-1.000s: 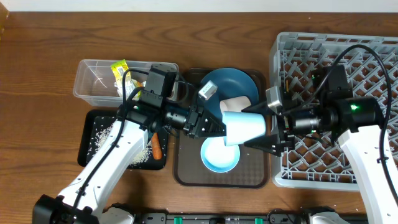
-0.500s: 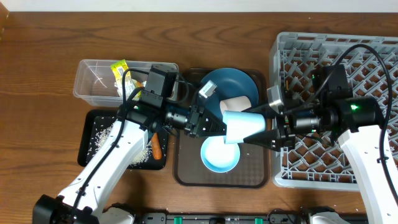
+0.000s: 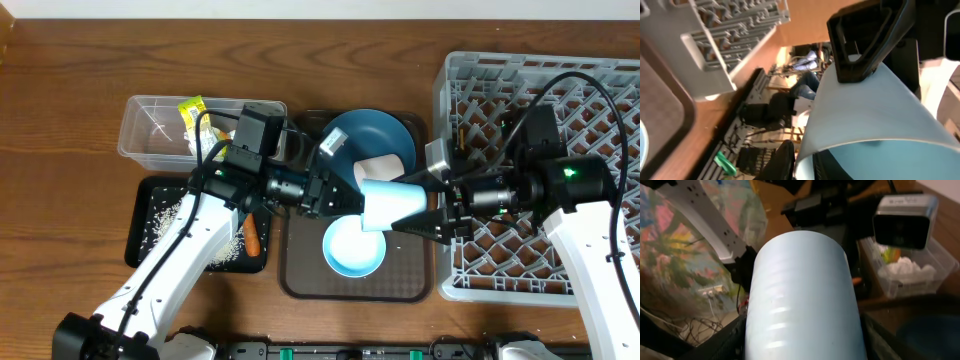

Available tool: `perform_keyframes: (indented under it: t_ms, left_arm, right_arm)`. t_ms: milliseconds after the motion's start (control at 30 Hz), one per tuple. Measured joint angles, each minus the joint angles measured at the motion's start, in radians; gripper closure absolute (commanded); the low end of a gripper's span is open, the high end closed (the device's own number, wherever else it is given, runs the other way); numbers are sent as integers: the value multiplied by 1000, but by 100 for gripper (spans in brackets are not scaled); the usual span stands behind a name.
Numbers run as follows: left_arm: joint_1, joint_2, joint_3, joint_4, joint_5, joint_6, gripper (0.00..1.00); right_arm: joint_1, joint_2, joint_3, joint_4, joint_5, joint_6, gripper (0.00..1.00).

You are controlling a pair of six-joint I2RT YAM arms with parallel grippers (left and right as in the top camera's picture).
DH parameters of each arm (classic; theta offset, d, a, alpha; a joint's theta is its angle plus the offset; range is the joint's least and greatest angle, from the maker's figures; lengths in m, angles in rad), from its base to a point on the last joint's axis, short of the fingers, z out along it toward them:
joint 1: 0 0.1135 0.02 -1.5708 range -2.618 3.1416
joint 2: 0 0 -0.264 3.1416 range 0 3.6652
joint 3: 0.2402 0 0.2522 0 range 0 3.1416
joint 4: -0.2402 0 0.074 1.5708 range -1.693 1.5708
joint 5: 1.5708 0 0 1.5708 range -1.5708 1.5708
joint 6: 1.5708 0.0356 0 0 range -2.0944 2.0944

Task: Sort waste into correct bins and load items into the dishwasher rack
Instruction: 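Grasp the light-blue cup with right gripper and release left gripper, then carry the light-blue cup with right gripper over the dish rack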

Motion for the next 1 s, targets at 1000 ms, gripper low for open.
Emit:
perform_keyframes:
  t_ms: [1000]
  left_arm:
    - [106, -2, 0, 74, -359, -58, 75]
  right_arm:
    - [-6, 0, 1, 224, 806, 886, 79]
